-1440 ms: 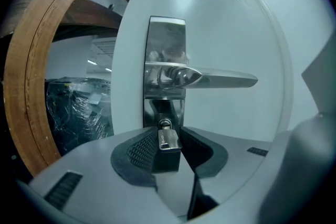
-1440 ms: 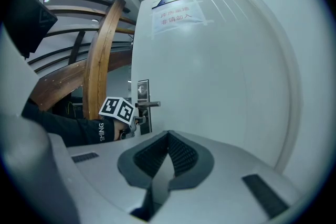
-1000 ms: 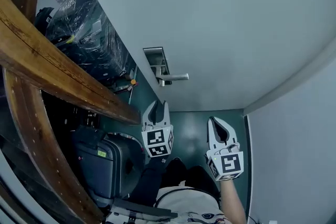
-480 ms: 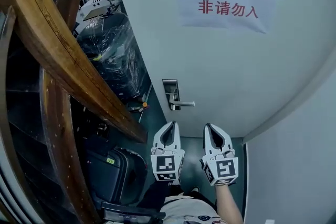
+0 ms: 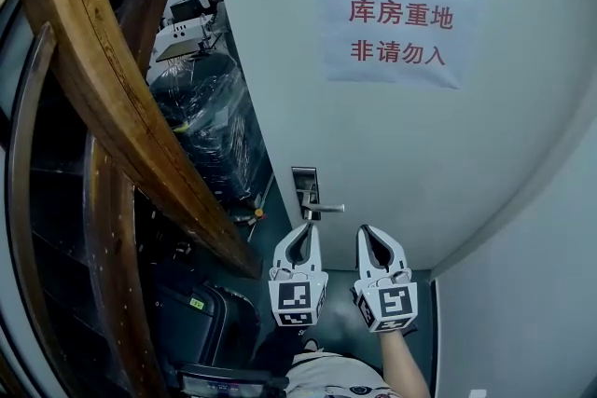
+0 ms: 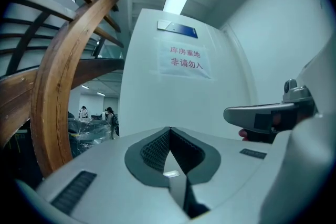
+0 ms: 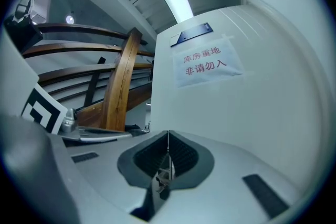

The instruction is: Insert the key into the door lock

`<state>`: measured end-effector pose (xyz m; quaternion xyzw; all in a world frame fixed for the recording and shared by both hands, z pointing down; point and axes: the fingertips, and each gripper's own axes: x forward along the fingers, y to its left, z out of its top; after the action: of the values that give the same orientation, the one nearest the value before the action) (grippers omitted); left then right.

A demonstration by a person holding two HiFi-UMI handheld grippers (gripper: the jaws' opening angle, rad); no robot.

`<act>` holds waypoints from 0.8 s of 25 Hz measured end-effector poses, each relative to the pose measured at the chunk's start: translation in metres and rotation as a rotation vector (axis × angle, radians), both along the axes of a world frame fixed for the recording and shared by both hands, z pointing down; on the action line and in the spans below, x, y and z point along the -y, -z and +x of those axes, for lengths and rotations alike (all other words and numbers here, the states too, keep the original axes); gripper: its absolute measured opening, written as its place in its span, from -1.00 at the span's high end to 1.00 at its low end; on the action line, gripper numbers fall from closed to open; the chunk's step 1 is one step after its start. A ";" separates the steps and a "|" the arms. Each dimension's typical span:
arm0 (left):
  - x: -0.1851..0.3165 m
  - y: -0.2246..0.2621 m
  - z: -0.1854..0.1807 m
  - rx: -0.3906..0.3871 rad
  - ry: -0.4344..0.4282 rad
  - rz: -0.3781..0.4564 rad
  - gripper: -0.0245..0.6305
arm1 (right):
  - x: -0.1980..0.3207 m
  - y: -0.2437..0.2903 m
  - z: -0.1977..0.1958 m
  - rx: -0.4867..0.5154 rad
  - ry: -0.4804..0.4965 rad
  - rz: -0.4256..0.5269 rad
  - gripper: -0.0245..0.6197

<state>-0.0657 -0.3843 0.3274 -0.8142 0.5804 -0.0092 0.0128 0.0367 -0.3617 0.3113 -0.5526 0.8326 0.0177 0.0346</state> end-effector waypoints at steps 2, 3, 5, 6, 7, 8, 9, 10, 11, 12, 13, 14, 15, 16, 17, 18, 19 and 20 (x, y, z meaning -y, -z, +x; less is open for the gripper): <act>0.000 0.004 0.002 0.001 -0.007 0.011 0.91 | 0.000 0.000 0.000 -0.004 -0.004 -0.002 0.91; -0.001 0.005 0.002 0.002 -0.009 0.016 0.91 | 0.000 -0.001 0.000 -0.004 -0.007 -0.005 0.91; -0.001 0.007 0.003 0.003 -0.012 0.018 0.91 | 0.001 -0.002 0.000 -0.003 -0.010 -0.010 0.91; -0.001 0.007 0.004 0.003 -0.015 0.017 0.91 | 0.001 -0.002 0.000 -0.004 -0.011 -0.014 0.91; 0.000 0.006 0.004 0.003 -0.017 0.015 0.91 | 0.001 -0.003 0.000 -0.004 -0.012 -0.017 0.91; 0.000 0.005 0.005 0.004 -0.020 0.012 0.91 | 0.001 -0.004 0.000 -0.003 -0.013 -0.021 0.91; -0.001 0.003 0.005 0.004 -0.022 0.008 0.91 | 0.000 -0.006 0.001 -0.002 -0.015 -0.025 0.91; -0.001 0.001 0.006 0.005 -0.025 0.002 0.91 | 0.000 -0.007 0.001 -0.001 -0.016 -0.030 0.91; -0.001 -0.001 0.007 0.006 -0.026 -0.004 0.91 | 0.000 -0.008 0.002 -0.001 -0.017 -0.034 0.91; -0.002 -0.001 0.007 0.006 -0.028 -0.008 0.91 | 0.000 -0.010 0.002 -0.002 -0.019 -0.038 0.91; -0.002 -0.002 0.008 0.006 -0.031 -0.010 0.91 | 0.000 -0.010 0.002 -0.003 -0.021 -0.040 0.91; -0.002 -0.003 0.009 0.008 -0.034 -0.010 0.91 | 0.000 -0.011 0.002 -0.003 -0.022 -0.040 0.91; -0.002 -0.004 0.009 0.009 -0.036 -0.010 0.91 | 0.000 -0.011 0.002 -0.005 -0.023 -0.040 0.91; -0.003 -0.004 0.009 0.009 -0.037 -0.011 0.91 | 0.000 -0.011 0.002 -0.006 -0.023 -0.040 0.91; -0.003 -0.004 0.009 0.009 -0.038 -0.012 0.91 | 0.000 -0.011 0.001 -0.007 -0.022 -0.039 0.91; -0.003 -0.004 0.009 0.010 -0.038 -0.013 0.91 | 0.000 -0.010 0.001 -0.008 -0.021 -0.038 0.91; -0.003 -0.003 0.009 0.010 -0.039 -0.014 0.91 | 0.000 -0.010 0.000 -0.009 -0.019 -0.037 0.91; -0.003 -0.003 0.008 0.012 -0.040 -0.014 0.91 | 0.000 -0.010 0.000 -0.010 -0.018 -0.036 0.91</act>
<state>-0.0572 -0.3814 0.3307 -0.8255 0.5639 -0.0179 0.0108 0.0366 -0.3614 0.3208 -0.5606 0.8278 0.0057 0.0202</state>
